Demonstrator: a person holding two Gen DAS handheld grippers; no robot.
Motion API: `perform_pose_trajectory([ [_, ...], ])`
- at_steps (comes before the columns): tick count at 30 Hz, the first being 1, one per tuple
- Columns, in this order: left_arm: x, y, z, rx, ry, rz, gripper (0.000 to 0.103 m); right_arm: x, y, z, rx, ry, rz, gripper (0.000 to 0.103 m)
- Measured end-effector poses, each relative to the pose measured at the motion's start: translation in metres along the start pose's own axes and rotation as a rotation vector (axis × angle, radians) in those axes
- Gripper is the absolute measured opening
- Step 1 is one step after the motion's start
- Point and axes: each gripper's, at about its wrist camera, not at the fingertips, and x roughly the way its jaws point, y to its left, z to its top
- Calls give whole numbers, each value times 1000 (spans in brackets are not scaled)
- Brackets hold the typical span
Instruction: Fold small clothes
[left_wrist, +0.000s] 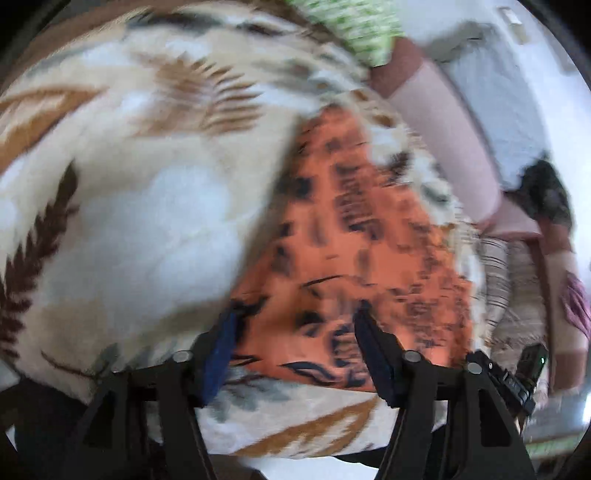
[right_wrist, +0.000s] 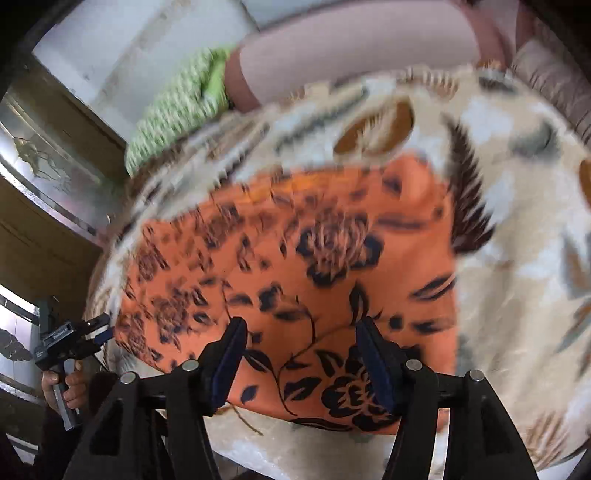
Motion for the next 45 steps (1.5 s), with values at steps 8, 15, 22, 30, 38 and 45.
perform_pose_trajectory([
  [8,0,-26,1,96,16,197,12,8,-18,-6,63,15,48,65],
  [15,-15,-83,56,263,-125,90,64,15,-13,-7,20,23,50,68],
  [22,53,-86,147,182,-80,141,39,17,-16,-7,41,21,72,68],
  [30,60,-74,154,174,-113,256,23,-19,-27,25,116,-93,140,68],
  [38,57,-97,145,323,-143,259,40,23,-59,118,48,-116,-90,67],
  [45,70,-82,152,286,-124,277,27,64,-55,136,-22,-54,-197,28],
])
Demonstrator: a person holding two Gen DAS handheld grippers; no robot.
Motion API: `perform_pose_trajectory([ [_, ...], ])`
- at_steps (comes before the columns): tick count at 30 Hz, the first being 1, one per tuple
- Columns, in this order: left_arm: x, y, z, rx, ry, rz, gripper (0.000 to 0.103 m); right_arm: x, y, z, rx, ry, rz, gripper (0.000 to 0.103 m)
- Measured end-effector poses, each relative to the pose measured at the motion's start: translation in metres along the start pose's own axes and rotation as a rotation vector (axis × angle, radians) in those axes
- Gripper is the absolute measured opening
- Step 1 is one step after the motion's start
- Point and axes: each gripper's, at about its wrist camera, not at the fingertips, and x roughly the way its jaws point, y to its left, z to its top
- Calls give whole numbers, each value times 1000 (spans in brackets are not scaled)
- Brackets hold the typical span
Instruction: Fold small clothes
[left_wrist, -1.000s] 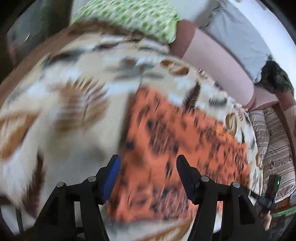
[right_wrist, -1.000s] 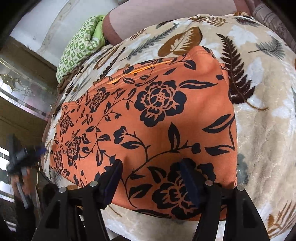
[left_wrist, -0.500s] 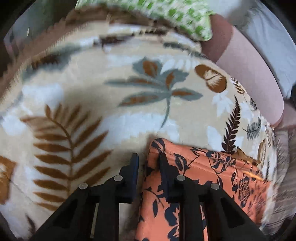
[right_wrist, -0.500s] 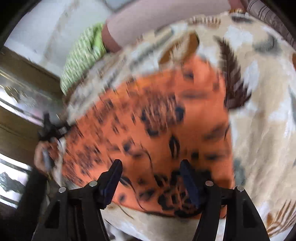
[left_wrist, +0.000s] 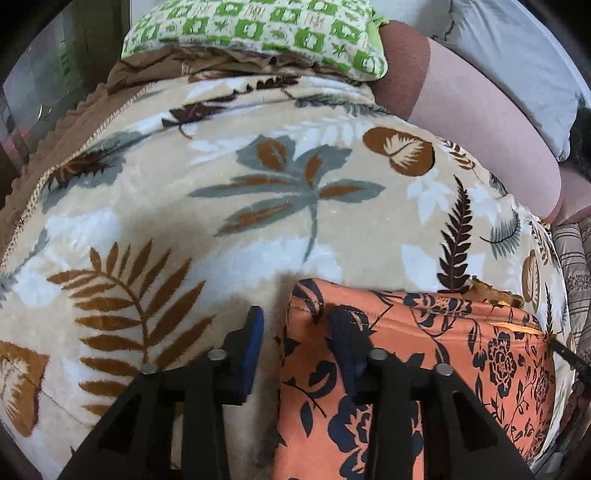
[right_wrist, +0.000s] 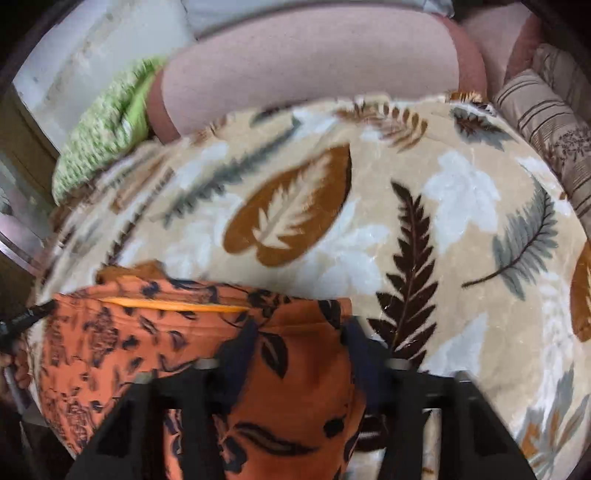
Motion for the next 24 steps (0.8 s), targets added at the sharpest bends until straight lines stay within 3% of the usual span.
perform_pose_trajectory([
  [1,4,0,0,3,7,7,21,5,-1,1,3,19,-7,18],
  [6,3,3,-1,5,6,-4,21,-12,-10,0,45,-45,20,19],
  [8,1,2,0,10,0,-13,21,-12,-11,-2,38,-28,20,30],
  [10,0,3,0,5,0,-26,26,-13,-12,-3,32,-37,1,77],
  [11,-1,3,0,1,-2,-32,34,-14,-12,-2,32,-53,-5,77],
  [15,0,3,-2,16,-6,-30,35,-6,-13,0,36,-34,12,77],
  [16,2,2,-1,20,-1,-22,34,0,-13,2,32,-22,-1,74],
  [17,4,2,-1,22,4,-5,21,3,-15,1,38,-13,-1,69],
  [18,7,3,-1,24,14,-4,15,7,-20,2,58,-1,14,39],
  [21,3,0,0,29,-16,31,6,2,-28,2,92,-17,9,9],
  [24,-4,-5,-2,53,-71,79,5,-6,-25,1,64,-33,-40,8],
])
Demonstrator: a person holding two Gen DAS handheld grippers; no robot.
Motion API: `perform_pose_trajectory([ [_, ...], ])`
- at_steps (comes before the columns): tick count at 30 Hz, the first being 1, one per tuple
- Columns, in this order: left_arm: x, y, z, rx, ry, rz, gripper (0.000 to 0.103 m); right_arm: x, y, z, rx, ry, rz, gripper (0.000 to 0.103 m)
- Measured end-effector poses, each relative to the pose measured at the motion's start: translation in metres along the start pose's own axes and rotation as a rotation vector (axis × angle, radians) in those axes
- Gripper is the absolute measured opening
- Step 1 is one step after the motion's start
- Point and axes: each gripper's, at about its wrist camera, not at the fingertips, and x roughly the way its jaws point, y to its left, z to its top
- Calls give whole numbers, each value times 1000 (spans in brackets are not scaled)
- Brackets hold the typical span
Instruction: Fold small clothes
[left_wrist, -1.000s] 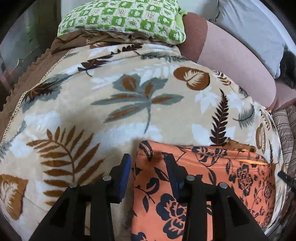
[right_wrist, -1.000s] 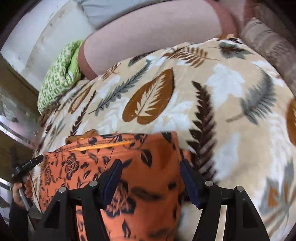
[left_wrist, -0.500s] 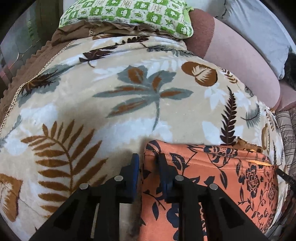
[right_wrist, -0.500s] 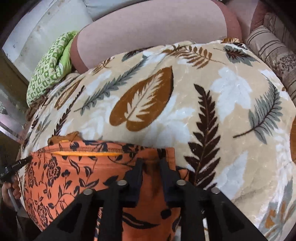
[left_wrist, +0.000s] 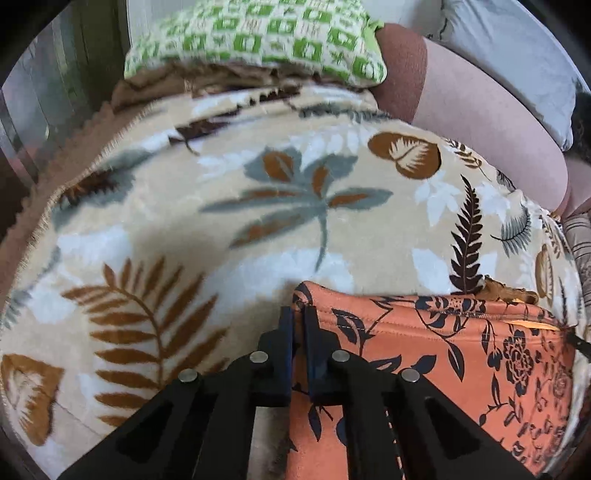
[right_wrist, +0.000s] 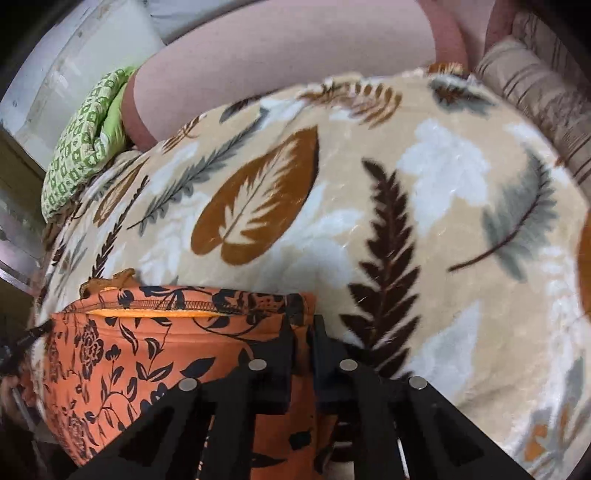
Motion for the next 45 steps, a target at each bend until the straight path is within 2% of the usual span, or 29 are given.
perform_pose_trajectory([
  [1,8,0,-2,5,12,37,3,8,-3,-1,4,17,-39,8],
  [3,18,7,-6,-22,33,62,4,16,-13,-3,67,15,-28,8],
  [4,15,9,-6,-27,20,72,3,12,-17,-2,112,-11,1,8],
  [6,10,13,-4,-7,-11,117,2,-2,-16,-1,115,-81,32,9],
  [7,19,20,-4,-23,29,122,2,-2,-17,0,115,-95,19,14],
  [8,24,24,-4,-34,48,106,2,9,-20,1,126,-57,-19,16],
  [9,22,26,-4,-37,40,95,2,23,-27,0,152,11,-5,21],
  [11,9,30,-3,-69,15,55,3,10,-30,1,179,-28,41,23],
  [14,-19,29,-3,-75,-46,2,10,-20,-30,3,191,-90,39,42],
  [15,-31,26,-5,-59,-74,-12,11,-34,-28,2,187,-109,66,55],
  [18,-60,6,-17,22,-120,-79,26,-55,-13,-10,144,-103,189,58],
  [19,-63,-4,-25,56,-103,-110,31,-56,-7,-16,137,-83,240,58],
  [21,-56,-14,-37,94,-56,-147,32,-45,3,-31,119,-13,303,61],
  [22,-48,-18,-44,100,-20,-161,36,-37,5,-36,102,18,293,66],
  [23,-33,-19,-50,95,37,-153,41,-23,5,-41,89,63,236,67],
  [24,-21,-19,-57,87,89,-116,40,-4,-3,-47,122,113,176,66],
  [25,-12,-18,-61,70,96,-98,40,-1,-9,-49,169,104,203,65],
  [27,-23,-23,-62,75,70,-62,41,-21,-7,-47,227,62,201,65],
  [28,-34,-28,-63,78,65,-38,42,-34,1,-46,200,35,189,65],
  [29,-43,-32,-65,84,41,-36,52,-48,11,-49,157,8,188,65],
  [31,-63,-38,-73,106,-22,9,61,-67,28,-60,97,-36,222,72],
  [33,-78,-44,-84,112,-58,22,61,-60,37,-81,58,-7,226,74],
  [35,-84,-46,-92,93,-40,18,61,-30,33,-100,56,99,125,74],
  [36,-87,-48,-97,85,-27,9,61,-23,29,-105,63,105,109,74],
  [42,-107,-54,-123,92,-44,-14,61,-81,60,-112,-5,-47,85,73],
  [45,-110,-56,-133,88,-38,-24,61,-85,64,-133,-7,-55,139,74],
])
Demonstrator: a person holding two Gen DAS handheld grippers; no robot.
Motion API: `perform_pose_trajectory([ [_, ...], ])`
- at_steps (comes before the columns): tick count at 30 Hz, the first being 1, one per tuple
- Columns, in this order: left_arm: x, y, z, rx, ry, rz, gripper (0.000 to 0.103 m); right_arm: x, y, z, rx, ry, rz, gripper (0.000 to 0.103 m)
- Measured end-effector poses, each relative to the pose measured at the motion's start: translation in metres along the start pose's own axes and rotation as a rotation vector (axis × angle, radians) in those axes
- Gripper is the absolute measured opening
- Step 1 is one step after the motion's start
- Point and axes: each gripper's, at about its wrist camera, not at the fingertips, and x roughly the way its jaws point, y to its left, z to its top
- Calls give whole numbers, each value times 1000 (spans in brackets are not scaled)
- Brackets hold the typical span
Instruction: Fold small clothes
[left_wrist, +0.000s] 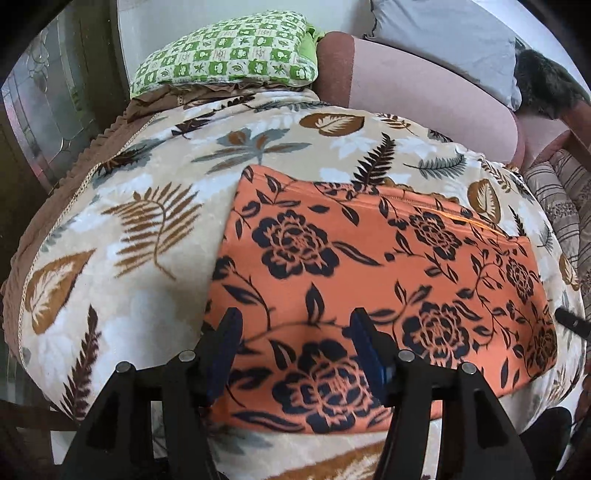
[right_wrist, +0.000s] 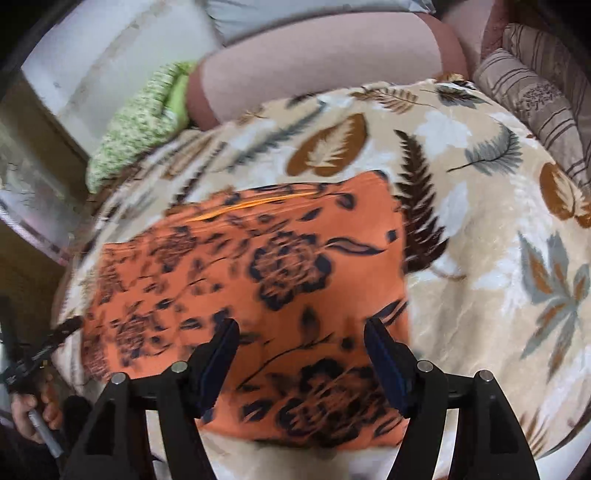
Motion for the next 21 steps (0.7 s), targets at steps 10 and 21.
perform_pose_trajectory([
  [10,3,-2,-20,-32,21,-6,64,-12,-28,-20,149,-43,89,74],
  [21,40,-37,-54,116,96,54,74,1,-69,-96,523,35,235,74],
])
